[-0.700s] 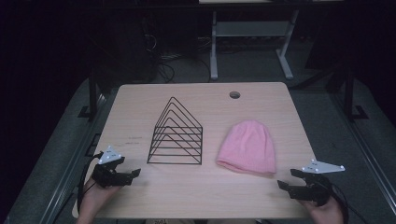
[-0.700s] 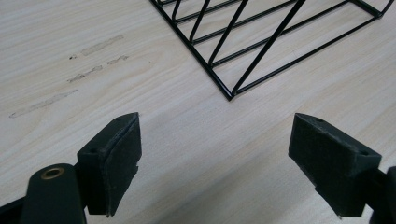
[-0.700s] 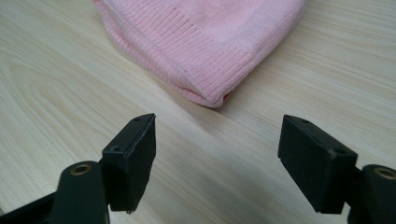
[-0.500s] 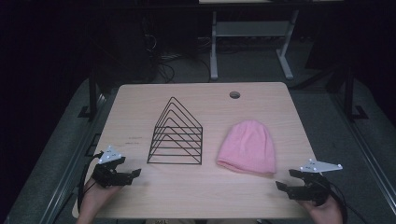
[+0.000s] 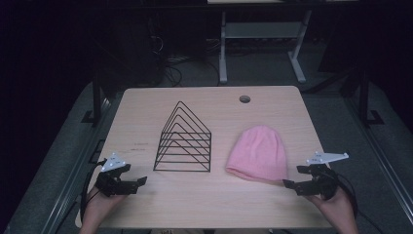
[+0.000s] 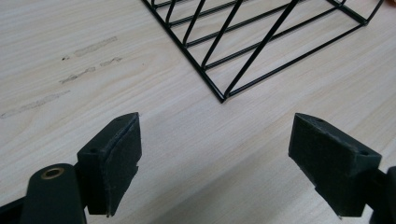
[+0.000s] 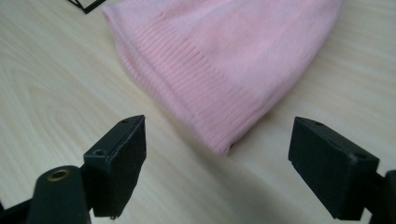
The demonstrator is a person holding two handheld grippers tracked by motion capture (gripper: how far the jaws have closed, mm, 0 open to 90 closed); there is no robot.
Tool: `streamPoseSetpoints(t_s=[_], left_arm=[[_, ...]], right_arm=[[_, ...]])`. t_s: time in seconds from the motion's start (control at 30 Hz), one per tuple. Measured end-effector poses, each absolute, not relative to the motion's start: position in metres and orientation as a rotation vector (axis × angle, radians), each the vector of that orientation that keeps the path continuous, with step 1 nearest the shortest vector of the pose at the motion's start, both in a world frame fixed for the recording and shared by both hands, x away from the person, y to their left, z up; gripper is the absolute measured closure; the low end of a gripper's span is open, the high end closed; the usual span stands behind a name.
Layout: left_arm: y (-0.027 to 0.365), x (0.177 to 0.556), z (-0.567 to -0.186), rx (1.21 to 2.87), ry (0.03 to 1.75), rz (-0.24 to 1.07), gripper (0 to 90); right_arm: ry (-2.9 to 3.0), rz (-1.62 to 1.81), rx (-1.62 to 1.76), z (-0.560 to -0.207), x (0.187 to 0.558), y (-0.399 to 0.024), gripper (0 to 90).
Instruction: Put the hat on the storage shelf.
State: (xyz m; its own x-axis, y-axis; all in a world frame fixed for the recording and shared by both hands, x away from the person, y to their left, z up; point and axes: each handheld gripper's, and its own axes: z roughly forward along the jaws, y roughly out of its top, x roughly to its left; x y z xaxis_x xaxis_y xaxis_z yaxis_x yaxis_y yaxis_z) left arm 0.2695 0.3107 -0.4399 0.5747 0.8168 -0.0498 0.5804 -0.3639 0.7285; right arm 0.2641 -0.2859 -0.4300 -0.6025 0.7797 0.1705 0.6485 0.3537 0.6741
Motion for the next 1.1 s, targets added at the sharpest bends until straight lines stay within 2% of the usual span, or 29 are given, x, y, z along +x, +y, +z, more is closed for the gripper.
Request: streamPoseSetpoints(t_s=[0.4,1.1], left_arm=[[0.308,0.269,-0.438,2.068,1.101,0.402,17.2],[0.312,0.272,-0.440,2.072,1.110,0.388,17.2]], right_arm=[[2.515,1.000,1.253,-0.403,0.312,-0.273,17.7],[2.552,0.964,1.341,-0.405,0.389,-0.271,18.7]])
